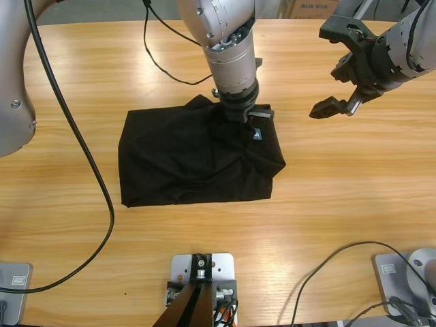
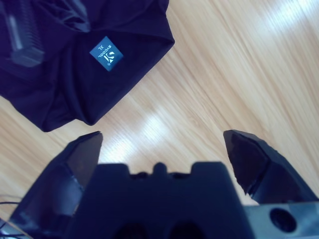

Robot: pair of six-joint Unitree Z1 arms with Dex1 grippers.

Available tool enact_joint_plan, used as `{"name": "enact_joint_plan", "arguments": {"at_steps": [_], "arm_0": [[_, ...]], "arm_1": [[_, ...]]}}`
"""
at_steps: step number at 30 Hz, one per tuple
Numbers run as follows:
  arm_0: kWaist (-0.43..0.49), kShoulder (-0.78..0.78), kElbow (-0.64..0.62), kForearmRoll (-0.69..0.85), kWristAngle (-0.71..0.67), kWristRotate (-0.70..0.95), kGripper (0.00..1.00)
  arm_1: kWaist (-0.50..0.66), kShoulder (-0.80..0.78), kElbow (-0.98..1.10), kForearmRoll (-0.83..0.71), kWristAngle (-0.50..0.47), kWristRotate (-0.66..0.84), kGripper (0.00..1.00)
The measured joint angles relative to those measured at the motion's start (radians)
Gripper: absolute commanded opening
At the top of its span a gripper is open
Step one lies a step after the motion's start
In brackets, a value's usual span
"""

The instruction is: Fold clothes

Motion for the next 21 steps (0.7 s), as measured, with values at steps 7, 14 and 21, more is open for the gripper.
{"name": "enact_joint_plan", "arguments": {"at_steps": [7, 14, 21], "arm_0": [[0.0, 0.0, 0.0, -0.029, 0.0, -0.022, 0.0], [0.001, 0.0, 0.0, -0.091, -0.002, -0.057, 0.883], [0.001, -0.001, 0.0, -0.133, -0.033, -0.009, 0.996]], "arm_1": [[0.0, 0.0, 0.001, 0.0, 0.0, 0.0, 1.0], [0.0, 0.0, 0.014, -0.002, 0.0, 0.0, 1.0], [0.001, 0.0, 0.016, -0.01, 0.0, 0.0, 1.0]]}}
